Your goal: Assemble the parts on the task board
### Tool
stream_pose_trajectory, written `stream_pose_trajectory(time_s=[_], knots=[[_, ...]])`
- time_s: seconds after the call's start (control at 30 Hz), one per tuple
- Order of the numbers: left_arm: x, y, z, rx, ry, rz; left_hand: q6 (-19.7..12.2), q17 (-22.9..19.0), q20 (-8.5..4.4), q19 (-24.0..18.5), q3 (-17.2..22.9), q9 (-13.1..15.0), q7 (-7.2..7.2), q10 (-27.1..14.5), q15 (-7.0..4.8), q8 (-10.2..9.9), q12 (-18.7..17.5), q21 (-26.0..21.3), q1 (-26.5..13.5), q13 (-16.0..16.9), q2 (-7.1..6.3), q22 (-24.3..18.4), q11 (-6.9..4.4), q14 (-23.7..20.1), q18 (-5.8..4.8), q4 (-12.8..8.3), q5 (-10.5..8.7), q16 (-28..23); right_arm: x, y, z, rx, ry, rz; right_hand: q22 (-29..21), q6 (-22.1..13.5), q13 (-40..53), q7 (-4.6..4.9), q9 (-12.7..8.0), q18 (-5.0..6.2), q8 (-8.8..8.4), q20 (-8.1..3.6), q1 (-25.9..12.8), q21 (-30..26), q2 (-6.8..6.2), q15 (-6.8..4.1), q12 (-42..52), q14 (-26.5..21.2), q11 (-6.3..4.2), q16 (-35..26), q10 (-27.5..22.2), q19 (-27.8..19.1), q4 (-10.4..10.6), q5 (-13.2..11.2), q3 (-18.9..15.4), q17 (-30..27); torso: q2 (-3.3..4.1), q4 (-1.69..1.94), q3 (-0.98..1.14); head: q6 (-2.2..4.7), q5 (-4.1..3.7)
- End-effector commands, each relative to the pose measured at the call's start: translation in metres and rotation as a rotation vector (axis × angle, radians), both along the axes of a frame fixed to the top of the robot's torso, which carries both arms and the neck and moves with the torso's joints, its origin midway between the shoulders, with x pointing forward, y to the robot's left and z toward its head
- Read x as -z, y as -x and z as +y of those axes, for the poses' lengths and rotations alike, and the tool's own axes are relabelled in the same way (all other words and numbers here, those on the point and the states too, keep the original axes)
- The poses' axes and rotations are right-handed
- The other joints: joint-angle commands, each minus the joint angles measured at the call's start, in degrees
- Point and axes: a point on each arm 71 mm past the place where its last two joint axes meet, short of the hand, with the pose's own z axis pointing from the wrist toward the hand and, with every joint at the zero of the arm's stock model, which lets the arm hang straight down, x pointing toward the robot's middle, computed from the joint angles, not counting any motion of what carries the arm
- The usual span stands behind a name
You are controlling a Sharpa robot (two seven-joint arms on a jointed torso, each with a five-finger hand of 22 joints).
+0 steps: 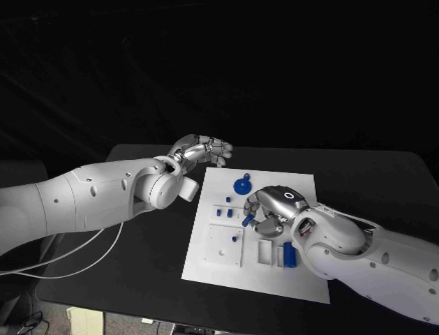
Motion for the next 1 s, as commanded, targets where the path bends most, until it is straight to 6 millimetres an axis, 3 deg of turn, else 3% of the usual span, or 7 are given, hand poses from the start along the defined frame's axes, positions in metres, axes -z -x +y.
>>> stream_pose_trajectory(time_s=[0.03,0.43,1.0], knots=[[-0.002,0.0,-0.002,0.01,0.012,-0.007,-0.3,0.1,0.21,0.3,0.0,-0.1,-0.03,-0.6,0.36,0.2,-0.1,-0.2,0.2,0.1,0.12,0.1,0.0,0.2,0.75,0.2,0.05,-0.3,0.006,0.008,0.009,-0.039,-0.017,0.022,0.9,0.5,0.2,0.23,0.0,5.8,0.11,-0.35,-0.5,0.3,0.42,-0.53,0.2,0.0,-0.1,0.3,2.3,0.1,-0.2,0.1,0.4,-0.1,0.02,0.08,-0.02,-0.07,0.01],[-0.002,0.0,-0.006,0.015,0.014,-0.007,-0.3,0.1,0.21,0.3,0.0,-0.1,-0.04,-0.5,0.36,0.3,-0.1,-0.2,0.2,0.1,0.15,0.1,-0.01,0.2,0.75,0.2,0.06,-0.3,0.034,0.034,0.043,-0.117,-0.021,0.069,0.9,0.5,0.3,0.23,0.0,5.8,0.05,-0.39,-0.6,0.3,0.52,-0.53,0.1,0.0,-0.1,0.3,2.3,0.1,-0.4,0.1,0.4,-0.1,0.02,0.12,0.01,-0.29,0.68],[-0.001,-0.001,-0.008,0.02,0.015,-0.006,-0.3,0.2,0.22,0.3,0.0,-0.1,-0.05,-0.5,0.37,0.3,-0.1,-0.3,0.2,0.1,0.17,0.1,-0.01,0.2,0.74,0.2,0.05,-0.4,0.056,0.036,0.048,-0.114,0.027,0.06,0.9,0.5,0.4,0.22,0.0,5.8,0.02,-0.44,-0.5,0.4,0.67,-0.54,0.1,0.0,-0.11,0.3,2.4,0.1,-0.7,0.0,0.4,-0.1,0.04,0.06,0.01,-0.67,1.15]])
